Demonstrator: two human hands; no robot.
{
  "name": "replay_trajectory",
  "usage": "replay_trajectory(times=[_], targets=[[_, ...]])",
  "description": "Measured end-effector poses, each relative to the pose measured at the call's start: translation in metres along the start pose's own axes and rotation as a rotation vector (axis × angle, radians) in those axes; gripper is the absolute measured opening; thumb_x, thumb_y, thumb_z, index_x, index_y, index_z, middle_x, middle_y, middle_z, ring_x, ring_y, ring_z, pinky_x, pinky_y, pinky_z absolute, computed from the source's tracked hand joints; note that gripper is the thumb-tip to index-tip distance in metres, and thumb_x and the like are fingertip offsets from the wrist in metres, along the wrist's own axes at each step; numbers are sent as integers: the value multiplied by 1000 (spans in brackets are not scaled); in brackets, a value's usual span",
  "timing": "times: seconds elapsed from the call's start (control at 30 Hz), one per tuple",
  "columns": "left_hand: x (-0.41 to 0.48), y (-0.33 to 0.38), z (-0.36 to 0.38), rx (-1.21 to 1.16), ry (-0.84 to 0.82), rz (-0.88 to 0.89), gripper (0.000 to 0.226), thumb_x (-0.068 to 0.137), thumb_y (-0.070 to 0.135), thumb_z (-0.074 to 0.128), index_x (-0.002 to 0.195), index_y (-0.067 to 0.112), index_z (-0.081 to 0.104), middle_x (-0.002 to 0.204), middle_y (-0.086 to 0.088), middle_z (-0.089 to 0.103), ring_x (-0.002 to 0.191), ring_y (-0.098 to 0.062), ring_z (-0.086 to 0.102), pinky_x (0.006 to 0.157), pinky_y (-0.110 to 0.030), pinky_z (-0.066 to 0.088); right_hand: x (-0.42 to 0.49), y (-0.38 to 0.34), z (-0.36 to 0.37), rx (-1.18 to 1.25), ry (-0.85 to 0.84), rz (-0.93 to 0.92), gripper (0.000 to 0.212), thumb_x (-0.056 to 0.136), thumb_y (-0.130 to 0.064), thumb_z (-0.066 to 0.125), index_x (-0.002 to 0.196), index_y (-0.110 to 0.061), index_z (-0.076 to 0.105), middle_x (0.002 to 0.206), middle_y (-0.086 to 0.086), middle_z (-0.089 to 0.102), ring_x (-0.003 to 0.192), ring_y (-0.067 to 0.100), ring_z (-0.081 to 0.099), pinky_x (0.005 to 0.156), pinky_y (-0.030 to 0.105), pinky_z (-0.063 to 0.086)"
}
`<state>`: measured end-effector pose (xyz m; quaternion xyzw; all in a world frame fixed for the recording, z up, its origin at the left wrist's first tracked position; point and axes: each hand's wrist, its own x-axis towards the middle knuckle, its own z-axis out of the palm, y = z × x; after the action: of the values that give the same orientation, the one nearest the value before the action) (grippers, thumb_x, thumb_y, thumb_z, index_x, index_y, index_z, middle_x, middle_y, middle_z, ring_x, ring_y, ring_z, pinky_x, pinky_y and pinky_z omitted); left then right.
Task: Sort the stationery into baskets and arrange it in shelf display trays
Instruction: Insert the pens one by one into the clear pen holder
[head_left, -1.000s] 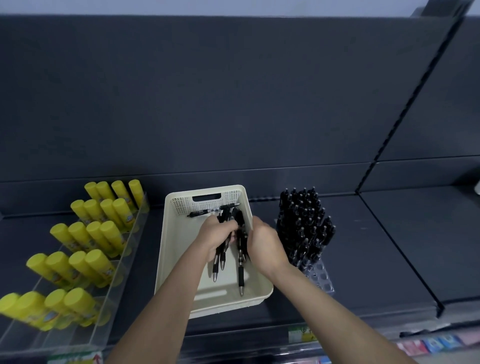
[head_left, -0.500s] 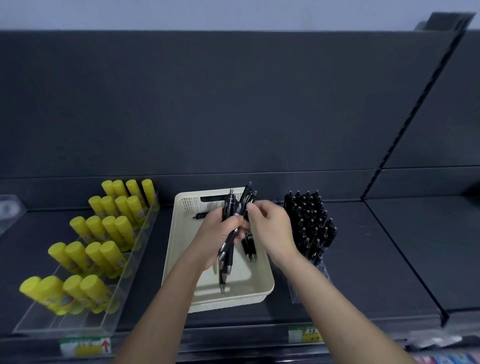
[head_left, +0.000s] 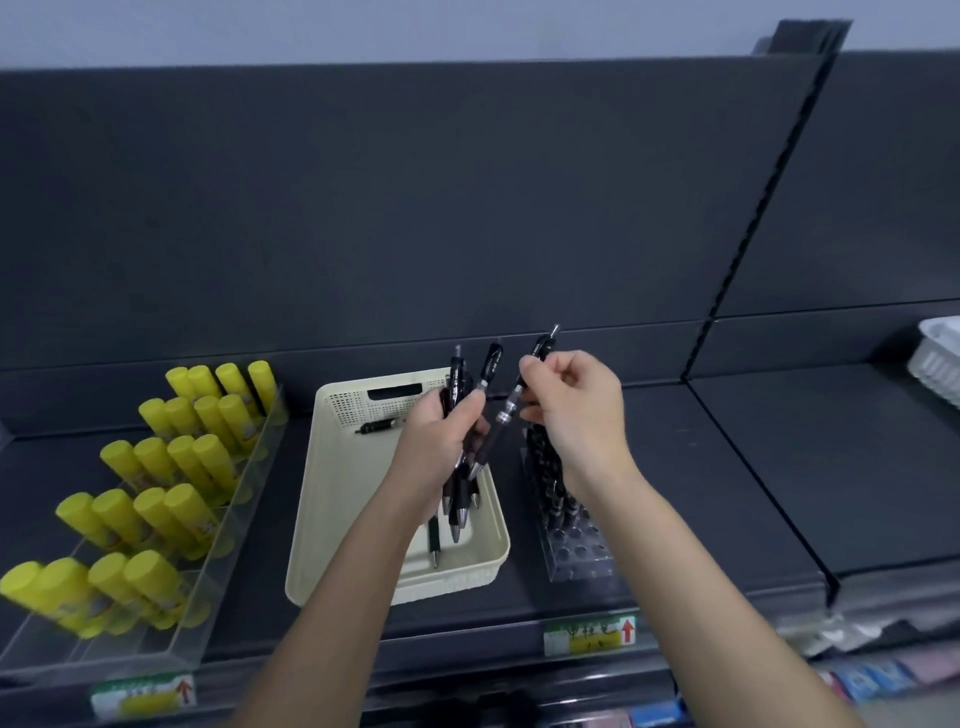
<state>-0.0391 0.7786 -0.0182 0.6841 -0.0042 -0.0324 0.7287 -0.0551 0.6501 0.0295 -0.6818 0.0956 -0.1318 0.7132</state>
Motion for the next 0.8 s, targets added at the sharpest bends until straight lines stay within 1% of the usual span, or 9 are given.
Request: replay_trajectory(times=[0.07,0.2,0.33,0.4,0.47,0.53,0.6,0.7,0.8], targets=[[-1,-1,6,14,18,-5,25,96,25,55,80,5,51,54,5,54,45,-11,46,45,-27,40,1,-5,-11,19,29,-21,17,87,-13,60,72,-10,52,72,4,62,62,11,59,55,18,51],[-7,-2,14,-19,46,-24,23,95,26,56,83,8,49,63,0,56,47,-11,45,44,-24,38,-1,-4,-40,16,86,-50,19,81,-9,54,64,-15,52,72,1,68,62,10,58,55,21,50],[-16,-7,22,-40,13,-56,13,96,23,53,87,14,53,65,2,58,48,-8,46,43,-21,38,-9,15,-70,-59,117,-63,16,84,-16,57,69,-13,52,67,0,55,61,11,50,55,18,47],[-21,-10,25,-88,15,-87,9,96,19,52,88,15,54,67,3,60,50,-7,47,43,-20,38,-11,24,-81,-121,143,-96,19,88,-19,59,71,-12,54,63,-3,54,61,13,54,54,17,47],[-23,-12,27,-137,29,-100,8,96,16,52,89,13,53,66,3,61,51,-8,48,43,-20,38,-13,31,-90,-233,163,-140,18,89,-20,60,72,-16,57,63,-7,60,64,15,61,58,17,47],[-26,-14,27,-156,42,-101,8,96,16,53,89,12,54,65,3,62,51,-8,49,42,-19,38,-14,37,-95,-363,167,-188,15,89,-20,60,74,-24,59,68,-9,64,70,12,64,61,13,45],[-28,-17,27,-154,47,-93,9,95,20,55,89,13,54,65,4,63,50,-8,49,41,-19,38,-16,41,-97,-448,155,-235,14,88,-17,61,78,-26,61,71,-12,65,70,2,63,60,5,43],[-31,-21,27,-153,49,-79,12,95,24,57,91,13,55,67,3,63,49,-8,47,42,-19,37,-18,47,-97,-519,129,-284,10,89,-15,62,87,-24,64,74,-17,63,71,-4,60,63,1,41],[-31,-22,28,-172,55,-86,11,94,22,58,95,11,57,68,2,62,51,-8,46,42,-19,37,-19,54,-96,-600,95,-325,8,89,-11,62,92,-16,68,75,-12,63,72,-3,59,65,0,40]])
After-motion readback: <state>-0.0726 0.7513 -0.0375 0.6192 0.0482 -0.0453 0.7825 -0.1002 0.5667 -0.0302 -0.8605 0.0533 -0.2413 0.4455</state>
